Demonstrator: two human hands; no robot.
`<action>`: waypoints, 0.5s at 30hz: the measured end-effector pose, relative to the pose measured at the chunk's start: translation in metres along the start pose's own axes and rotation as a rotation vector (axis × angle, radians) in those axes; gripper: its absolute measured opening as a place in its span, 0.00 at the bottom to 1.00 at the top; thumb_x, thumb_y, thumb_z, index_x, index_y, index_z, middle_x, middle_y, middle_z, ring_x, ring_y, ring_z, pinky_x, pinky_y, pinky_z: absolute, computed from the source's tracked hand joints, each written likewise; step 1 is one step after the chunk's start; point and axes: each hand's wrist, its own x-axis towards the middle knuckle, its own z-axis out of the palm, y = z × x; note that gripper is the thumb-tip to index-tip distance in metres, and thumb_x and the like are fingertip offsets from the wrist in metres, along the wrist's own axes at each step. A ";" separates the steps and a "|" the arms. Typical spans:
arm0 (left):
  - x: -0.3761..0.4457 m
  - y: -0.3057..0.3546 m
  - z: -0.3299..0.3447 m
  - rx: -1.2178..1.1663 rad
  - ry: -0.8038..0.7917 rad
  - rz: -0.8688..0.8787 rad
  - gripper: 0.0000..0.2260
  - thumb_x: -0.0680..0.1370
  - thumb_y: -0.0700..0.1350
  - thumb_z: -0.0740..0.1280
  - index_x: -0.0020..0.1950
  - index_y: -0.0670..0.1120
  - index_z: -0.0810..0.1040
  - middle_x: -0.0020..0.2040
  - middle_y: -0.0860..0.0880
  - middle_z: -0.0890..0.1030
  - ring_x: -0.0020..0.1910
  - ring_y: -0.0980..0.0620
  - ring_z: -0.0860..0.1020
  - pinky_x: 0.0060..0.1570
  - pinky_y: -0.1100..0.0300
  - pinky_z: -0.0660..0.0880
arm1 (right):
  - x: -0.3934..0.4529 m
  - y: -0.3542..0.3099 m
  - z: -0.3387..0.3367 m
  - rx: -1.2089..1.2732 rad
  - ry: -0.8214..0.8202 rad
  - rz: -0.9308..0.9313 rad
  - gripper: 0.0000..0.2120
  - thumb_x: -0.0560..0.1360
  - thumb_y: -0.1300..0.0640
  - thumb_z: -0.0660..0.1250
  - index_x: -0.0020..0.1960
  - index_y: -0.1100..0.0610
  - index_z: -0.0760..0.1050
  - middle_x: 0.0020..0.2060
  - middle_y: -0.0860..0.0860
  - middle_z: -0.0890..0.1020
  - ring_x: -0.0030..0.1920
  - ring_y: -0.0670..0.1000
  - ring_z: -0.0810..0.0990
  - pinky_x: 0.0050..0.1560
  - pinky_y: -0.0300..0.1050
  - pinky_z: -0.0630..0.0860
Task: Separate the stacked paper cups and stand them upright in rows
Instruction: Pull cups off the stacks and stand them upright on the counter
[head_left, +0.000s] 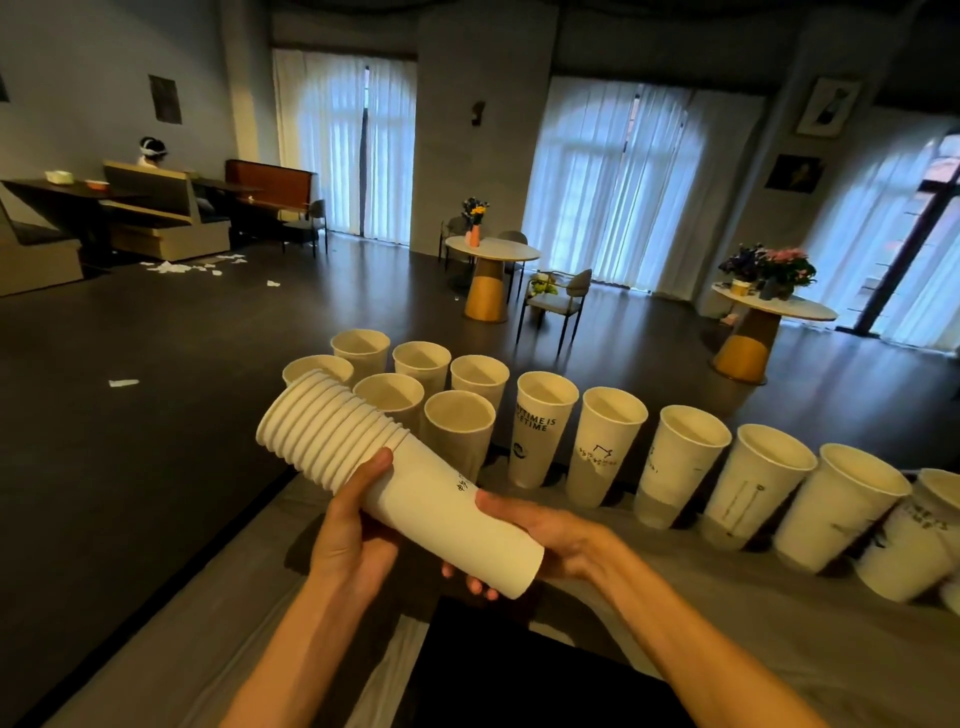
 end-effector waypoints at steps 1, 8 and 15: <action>0.001 -0.001 0.003 0.038 -0.004 0.015 0.50 0.42 0.45 0.86 0.64 0.49 0.76 0.62 0.42 0.81 0.63 0.40 0.78 0.64 0.35 0.73 | -0.001 0.000 -0.002 -0.060 0.020 -0.014 0.38 0.69 0.39 0.73 0.72 0.54 0.63 0.57 0.59 0.80 0.51 0.55 0.81 0.51 0.48 0.80; -0.011 -0.010 0.017 0.154 0.052 0.101 0.48 0.48 0.43 0.83 0.68 0.51 0.74 0.60 0.44 0.81 0.60 0.43 0.78 0.55 0.39 0.77 | -0.023 0.000 -0.004 -0.594 0.354 -0.165 0.35 0.68 0.49 0.77 0.71 0.46 0.66 0.61 0.43 0.75 0.61 0.45 0.74 0.67 0.50 0.72; -0.021 0.018 0.028 0.001 0.054 0.163 0.26 0.71 0.43 0.74 0.68 0.49 0.73 0.61 0.45 0.80 0.60 0.44 0.79 0.48 0.46 0.80 | -0.048 0.037 -0.032 -0.669 0.724 -0.356 0.40 0.60 0.55 0.82 0.66 0.41 0.66 0.61 0.40 0.73 0.64 0.45 0.72 0.66 0.55 0.74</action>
